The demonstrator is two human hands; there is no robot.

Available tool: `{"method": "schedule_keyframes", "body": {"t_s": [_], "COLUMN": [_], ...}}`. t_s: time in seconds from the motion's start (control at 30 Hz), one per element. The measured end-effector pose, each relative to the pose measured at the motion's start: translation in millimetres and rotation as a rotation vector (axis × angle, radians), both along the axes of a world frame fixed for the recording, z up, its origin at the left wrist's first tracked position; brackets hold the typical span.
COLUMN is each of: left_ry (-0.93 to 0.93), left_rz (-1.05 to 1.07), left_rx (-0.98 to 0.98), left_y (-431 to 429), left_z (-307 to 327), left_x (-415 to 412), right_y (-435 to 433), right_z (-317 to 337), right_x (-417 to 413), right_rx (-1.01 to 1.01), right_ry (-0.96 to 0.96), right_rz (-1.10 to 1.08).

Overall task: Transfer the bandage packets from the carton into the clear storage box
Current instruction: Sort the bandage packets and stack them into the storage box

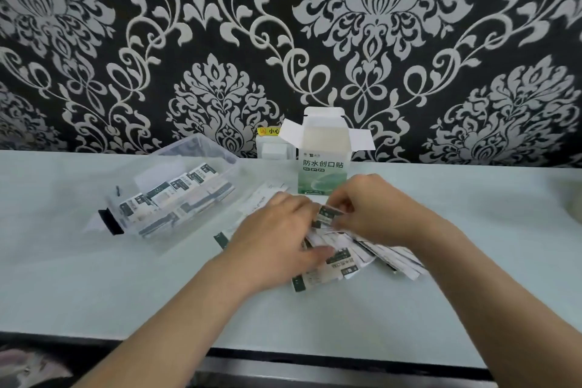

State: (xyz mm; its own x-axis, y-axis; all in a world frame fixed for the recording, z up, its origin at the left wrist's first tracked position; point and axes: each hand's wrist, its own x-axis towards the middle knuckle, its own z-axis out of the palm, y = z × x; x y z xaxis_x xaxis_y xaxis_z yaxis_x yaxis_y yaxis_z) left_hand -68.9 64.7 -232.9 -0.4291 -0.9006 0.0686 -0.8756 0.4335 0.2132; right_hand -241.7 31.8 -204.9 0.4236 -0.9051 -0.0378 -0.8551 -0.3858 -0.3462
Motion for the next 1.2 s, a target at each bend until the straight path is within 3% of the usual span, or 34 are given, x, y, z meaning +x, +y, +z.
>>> {"method": "schedule_keyframes", "body": {"t_s": [0.27,0.5,0.63,0.77,0.93,1.07,1.2], "left_ry": [0.045,0.32,0.546,0.632,0.911,0.931,0.88], "left_rz": [0.078,0.161,0.193,0.197,0.302,0.348,0.325], "left_rx": [0.104,0.09,0.214,0.332,0.343,0.274,0.24], "left_y": [-24.5,-28.6,-28.9,-30.2,-34.2,-35.6,-33.0], "left_z": [-8.5,-4.1,1.3,8.8,24.0,24.9,24.9], "left_x": [-31.1,-37.3,-28.8,-9.2,13.7,14.6,1.0], "right_y": [-10.9,-7.6,-5.1,-4.3,-1.6,-1.5,0.7], "right_z": [-6.4,-9.5,-10.5,-8.8,0.9,0.0,-4.6], "right_x": [-38.4,-33.6,-22.9,-14.1,-14.3,-14.6,-11.6], "right_rx": [0.054,0.052,0.052,0.047,0.198,0.296,0.511], "right_ry": [-0.153,-0.151,-0.221,-0.302,-0.591,-0.792,-0.847], "right_rz": [-0.189,-0.162,-0.115,-0.114,-0.152,-0.215,-0.168]}}
